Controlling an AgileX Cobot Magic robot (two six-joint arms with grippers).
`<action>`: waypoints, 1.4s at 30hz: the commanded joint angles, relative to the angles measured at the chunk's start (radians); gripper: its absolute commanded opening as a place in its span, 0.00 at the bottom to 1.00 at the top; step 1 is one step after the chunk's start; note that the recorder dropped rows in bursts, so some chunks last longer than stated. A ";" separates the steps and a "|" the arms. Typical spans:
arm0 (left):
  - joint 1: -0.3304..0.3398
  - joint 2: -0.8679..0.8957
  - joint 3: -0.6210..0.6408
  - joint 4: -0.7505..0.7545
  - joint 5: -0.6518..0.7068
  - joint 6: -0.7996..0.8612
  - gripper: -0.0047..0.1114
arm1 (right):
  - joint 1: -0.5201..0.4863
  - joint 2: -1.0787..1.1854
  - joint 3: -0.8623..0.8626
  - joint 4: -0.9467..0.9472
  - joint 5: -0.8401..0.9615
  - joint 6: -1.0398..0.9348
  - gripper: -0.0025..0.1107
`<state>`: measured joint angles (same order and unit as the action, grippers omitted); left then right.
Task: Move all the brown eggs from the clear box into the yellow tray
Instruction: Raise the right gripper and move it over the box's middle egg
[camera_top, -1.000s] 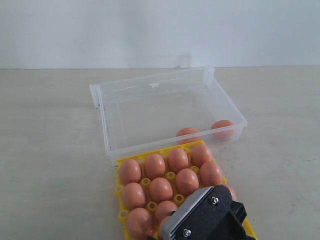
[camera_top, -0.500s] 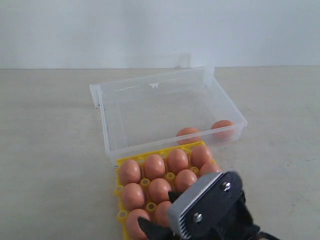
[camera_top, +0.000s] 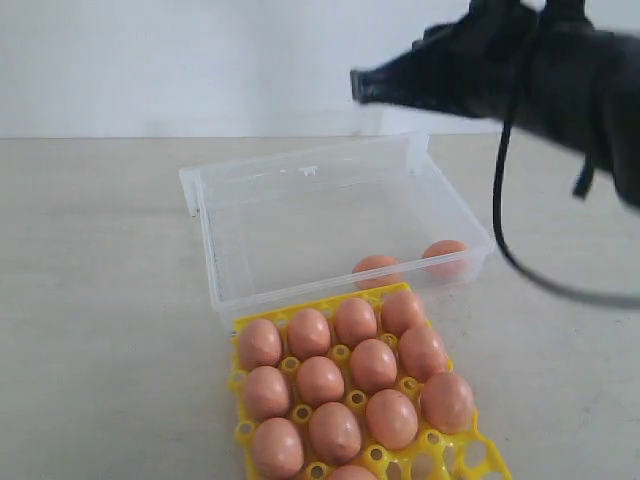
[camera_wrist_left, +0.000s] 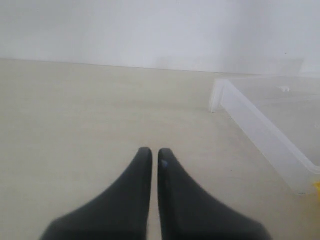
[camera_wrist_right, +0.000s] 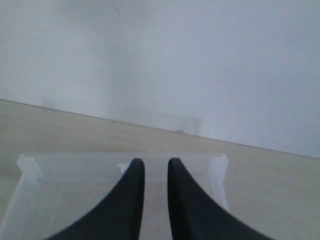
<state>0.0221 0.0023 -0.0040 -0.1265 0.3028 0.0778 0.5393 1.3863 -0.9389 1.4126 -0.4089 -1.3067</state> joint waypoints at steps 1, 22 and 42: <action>-0.004 -0.002 0.004 0.004 -0.011 0.002 0.08 | -0.280 0.172 -0.251 0.332 0.488 -0.350 0.19; -0.004 -0.002 0.004 0.004 -0.011 0.002 0.08 | -0.435 0.403 -0.379 -0.636 -0.602 0.624 0.02; -0.004 -0.002 0.004 0.004 -0.011 0.002 0.08 | -0.389 0.770 -0.842 -1.242 1.543 0.554 0.02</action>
<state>0.0221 0.0023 -0.0040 -0.1265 0.3028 0.0778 0.1516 2.1160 -1.7223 0.0416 1.1602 -0.6489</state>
